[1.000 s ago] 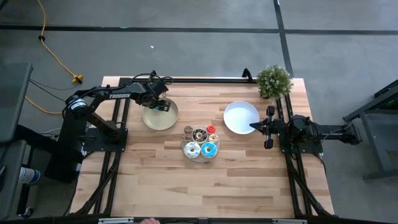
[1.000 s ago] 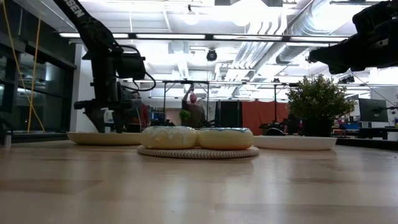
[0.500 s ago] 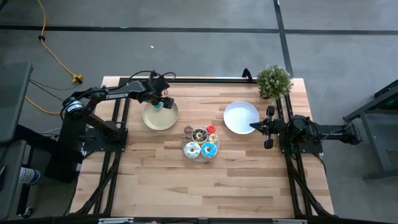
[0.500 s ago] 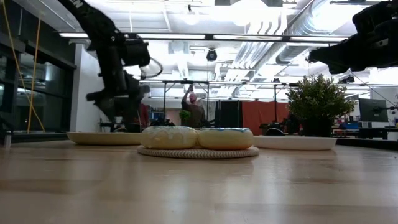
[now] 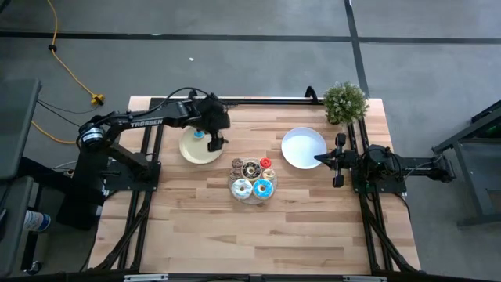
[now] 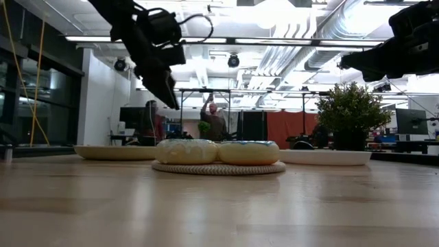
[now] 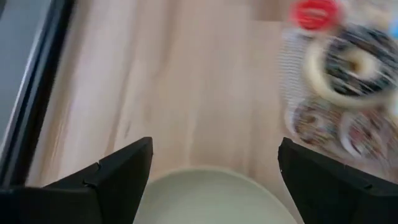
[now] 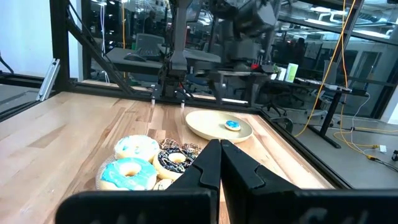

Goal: Pick & Place donuts
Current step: Put the top small brown donut on the brown plate

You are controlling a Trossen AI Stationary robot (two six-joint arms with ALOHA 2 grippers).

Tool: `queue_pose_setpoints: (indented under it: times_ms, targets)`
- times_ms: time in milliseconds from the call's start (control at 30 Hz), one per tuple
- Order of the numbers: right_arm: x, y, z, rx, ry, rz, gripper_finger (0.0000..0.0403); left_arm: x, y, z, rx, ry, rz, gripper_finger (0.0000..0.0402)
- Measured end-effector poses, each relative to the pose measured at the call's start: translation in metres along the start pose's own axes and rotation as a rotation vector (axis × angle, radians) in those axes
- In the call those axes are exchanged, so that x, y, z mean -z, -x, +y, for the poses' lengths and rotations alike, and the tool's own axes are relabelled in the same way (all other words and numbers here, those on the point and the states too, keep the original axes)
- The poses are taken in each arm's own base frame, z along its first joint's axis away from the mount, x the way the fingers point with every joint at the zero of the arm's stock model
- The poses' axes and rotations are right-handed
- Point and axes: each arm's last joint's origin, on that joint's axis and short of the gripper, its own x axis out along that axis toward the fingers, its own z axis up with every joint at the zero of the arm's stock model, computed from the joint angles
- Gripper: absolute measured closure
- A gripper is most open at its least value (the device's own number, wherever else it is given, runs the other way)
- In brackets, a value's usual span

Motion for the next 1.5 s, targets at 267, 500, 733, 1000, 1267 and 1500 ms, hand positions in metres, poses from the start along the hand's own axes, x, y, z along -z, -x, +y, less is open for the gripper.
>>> queue_pose_setpoints:
  times_ms: [267, 500, 733, 1000, 1267, 1500]
  targets:
    - [0.000, 0.000, 0.000, 0.000, 0.000, 0.000, 0.0402, -0.007, -0.017, -0.021, 0.230, -0.393, -0.102, 0.0067]
    - [0.000, 0.000, 0.000, 0.000, 0.000, 0.000, 0.0402, -0.008, -0.042, -0.029, 0.321, -0.574, -0.163, 0.0067]
    - [0.000, 0.000, 0.000, 0.000, 0.000, 0.000, 0.0402, -0.005, -0.054, -0.031, 0.343, -0.701, -0.155, 0.0067]
    - [0.000, 0.000, 0.000, 0.000, 0.000, 0.000, 0.0402, 0.001, -0.069, -0.032, 0.392, -0.762, -0.147, 0.0067]
    - [0.000, 0.000, 0.000, 0.000, 0.000, 0.000, 0.0402, 0.006, -0.086, -0.033, 0.428, -0.751, -0.137, 0.0067]
    - [0.000, 0.000, 0.000, 0.000, 0.000, 0.000, 0.0402, 0.006, -0.090, -0.032, 0.426, -0.754, -0.153, 0.0067]
